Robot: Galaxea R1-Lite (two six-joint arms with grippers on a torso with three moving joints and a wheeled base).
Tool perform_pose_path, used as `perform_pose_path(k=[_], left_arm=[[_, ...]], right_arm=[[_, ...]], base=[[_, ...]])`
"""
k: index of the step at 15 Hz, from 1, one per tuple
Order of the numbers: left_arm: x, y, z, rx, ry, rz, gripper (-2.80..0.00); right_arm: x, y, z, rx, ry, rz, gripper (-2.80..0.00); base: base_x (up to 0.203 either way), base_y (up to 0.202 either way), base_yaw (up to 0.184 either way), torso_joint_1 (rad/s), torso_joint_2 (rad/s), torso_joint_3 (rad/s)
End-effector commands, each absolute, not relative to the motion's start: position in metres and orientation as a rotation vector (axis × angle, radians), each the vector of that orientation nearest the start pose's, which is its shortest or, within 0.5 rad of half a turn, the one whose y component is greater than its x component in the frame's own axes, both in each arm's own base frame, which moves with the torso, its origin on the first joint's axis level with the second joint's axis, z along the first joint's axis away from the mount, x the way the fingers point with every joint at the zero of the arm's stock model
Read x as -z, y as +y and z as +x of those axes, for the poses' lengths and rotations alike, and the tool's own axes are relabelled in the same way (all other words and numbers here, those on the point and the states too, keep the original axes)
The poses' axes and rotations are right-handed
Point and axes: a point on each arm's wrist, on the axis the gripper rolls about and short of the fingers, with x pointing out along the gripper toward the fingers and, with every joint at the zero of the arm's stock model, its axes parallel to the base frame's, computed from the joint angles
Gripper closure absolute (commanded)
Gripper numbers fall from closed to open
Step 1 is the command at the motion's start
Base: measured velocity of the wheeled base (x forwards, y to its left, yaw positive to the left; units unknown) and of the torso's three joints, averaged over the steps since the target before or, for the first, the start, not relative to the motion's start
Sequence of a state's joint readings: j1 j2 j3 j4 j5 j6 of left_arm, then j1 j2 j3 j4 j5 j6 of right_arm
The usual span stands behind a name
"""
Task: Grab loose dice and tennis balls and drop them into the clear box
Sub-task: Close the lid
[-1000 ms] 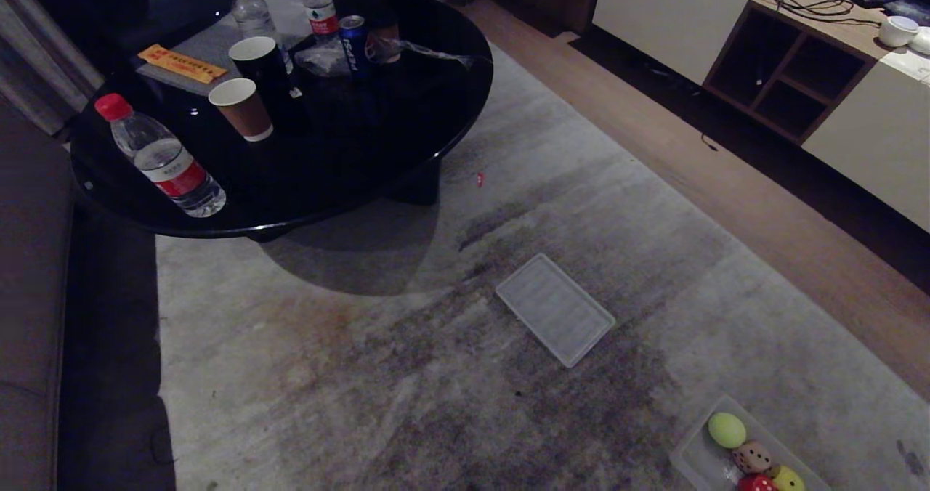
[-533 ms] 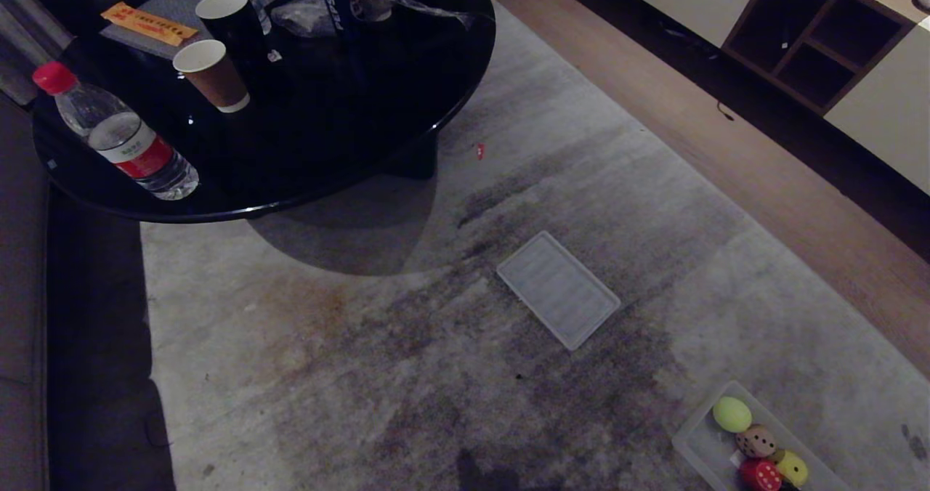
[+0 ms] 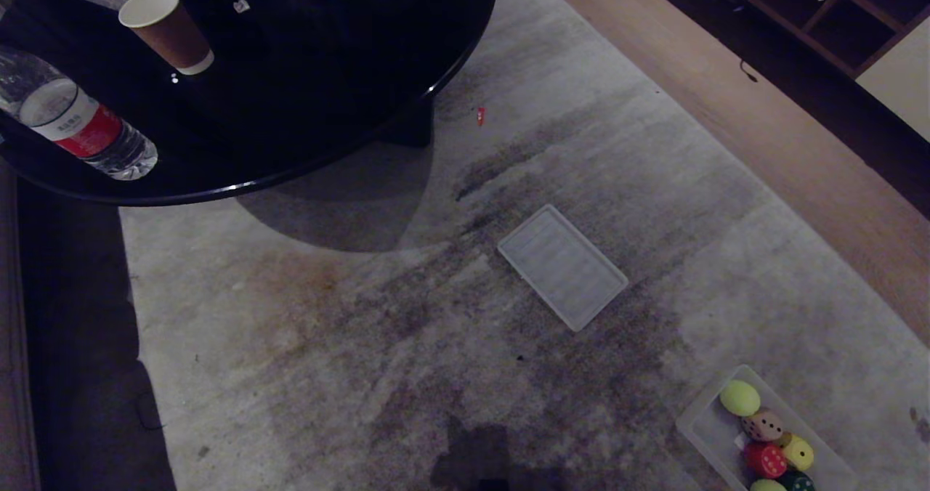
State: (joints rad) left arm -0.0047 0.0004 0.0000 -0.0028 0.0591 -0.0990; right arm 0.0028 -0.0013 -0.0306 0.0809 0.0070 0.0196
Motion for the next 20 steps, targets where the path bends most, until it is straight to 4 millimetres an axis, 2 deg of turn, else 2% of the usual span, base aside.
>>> perform_pose_path(k=[1, 20], left_arm=[[-0.0754, 0.0014, -0.0226, -0.055, -0.003, -0.1, 0.0], [-0.0755, 0.0014, -0.0226, -0.055, -0.004, -0.098, 0.0]], right_arm=[[-0.0756, 0.0001, -0.0253, -0.01, 0.051, 0.02, 0.0], [-0.0756, 0.0001, -0.0253, -0.009, 0.051, 0.018, 0.0]], base=[[0.0, 0.0, 0.0, 0.002, 0.0, -0.193], [0.0, 0.0, 0.0, 0.003, 0.0, -0.197]])
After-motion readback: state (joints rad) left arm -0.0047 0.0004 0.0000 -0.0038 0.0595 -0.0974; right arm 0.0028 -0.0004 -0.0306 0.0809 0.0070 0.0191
